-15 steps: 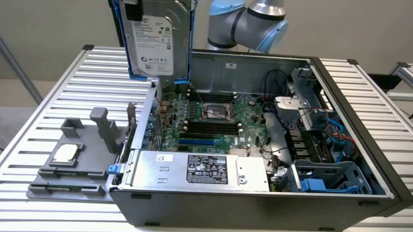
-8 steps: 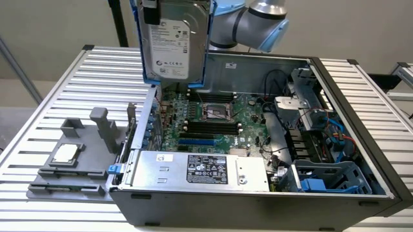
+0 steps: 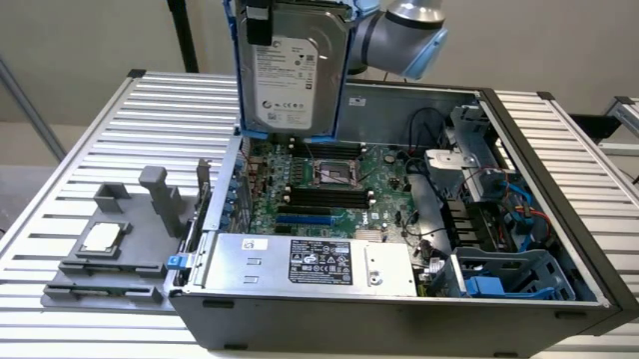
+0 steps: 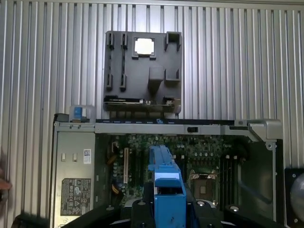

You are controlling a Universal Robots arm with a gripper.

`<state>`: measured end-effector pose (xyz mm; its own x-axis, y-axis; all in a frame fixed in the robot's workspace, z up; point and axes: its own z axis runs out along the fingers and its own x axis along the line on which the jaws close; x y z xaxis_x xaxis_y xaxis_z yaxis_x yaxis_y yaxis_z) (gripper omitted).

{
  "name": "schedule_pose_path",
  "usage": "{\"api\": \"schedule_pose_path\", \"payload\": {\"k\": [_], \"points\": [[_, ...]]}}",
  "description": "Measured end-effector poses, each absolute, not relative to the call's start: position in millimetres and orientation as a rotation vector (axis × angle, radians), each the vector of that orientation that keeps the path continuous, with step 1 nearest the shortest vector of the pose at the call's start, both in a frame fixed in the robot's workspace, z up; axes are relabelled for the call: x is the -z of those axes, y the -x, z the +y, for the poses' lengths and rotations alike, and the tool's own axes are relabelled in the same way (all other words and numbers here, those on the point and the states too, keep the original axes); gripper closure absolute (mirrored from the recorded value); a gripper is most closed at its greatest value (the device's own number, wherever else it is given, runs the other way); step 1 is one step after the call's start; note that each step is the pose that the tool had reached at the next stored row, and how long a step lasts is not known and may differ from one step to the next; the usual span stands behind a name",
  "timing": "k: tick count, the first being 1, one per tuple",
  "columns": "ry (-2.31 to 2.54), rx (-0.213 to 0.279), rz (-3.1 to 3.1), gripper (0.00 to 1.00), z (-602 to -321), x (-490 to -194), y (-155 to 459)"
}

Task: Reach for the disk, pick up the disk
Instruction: 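Pick up the disk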

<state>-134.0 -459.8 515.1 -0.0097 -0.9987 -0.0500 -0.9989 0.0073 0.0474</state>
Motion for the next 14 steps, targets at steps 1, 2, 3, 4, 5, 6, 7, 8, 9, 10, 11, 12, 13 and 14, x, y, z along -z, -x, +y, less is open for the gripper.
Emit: {"api": "schedule_pose_path", "payload": {"k": [1,2,3,4,5,6,7,8,9,10,11,12,13,14], "points": [[2.209,-0.108,2.228,0.67,-461,-515,131],[2.209,-0.108,2.228,0.67,-463,-515,128],[2.209,-0.108,2.228,0.67,-465,-515,124],[2.209,-0.108,2.228,0.67,-467,-514,120],[2.209,-0.108,2.228,0.67,-469,-514,116],[2.209,-0.108,2.228,0.67,-470,-514,112],[2.209,-0.108,2.228,0.67,-472,-514,108],[2.209,-0.108,2.228,0.67,-474,-514,104],[2.209,-0.108,2.228,0.67,-475,-513,101],[2.209,-0.108,2.228,0.67,-477,-513,96],[2.209,-0.108,2.228,0.67,-479,-513,92],[2.209,-0.108,2.228,0.67,-481,-513,88],[2.209,-0.108,2.228,0.67,-482,-513,84],[2.209,-0.108,2.228,0.67,-484,-513,80]]}}
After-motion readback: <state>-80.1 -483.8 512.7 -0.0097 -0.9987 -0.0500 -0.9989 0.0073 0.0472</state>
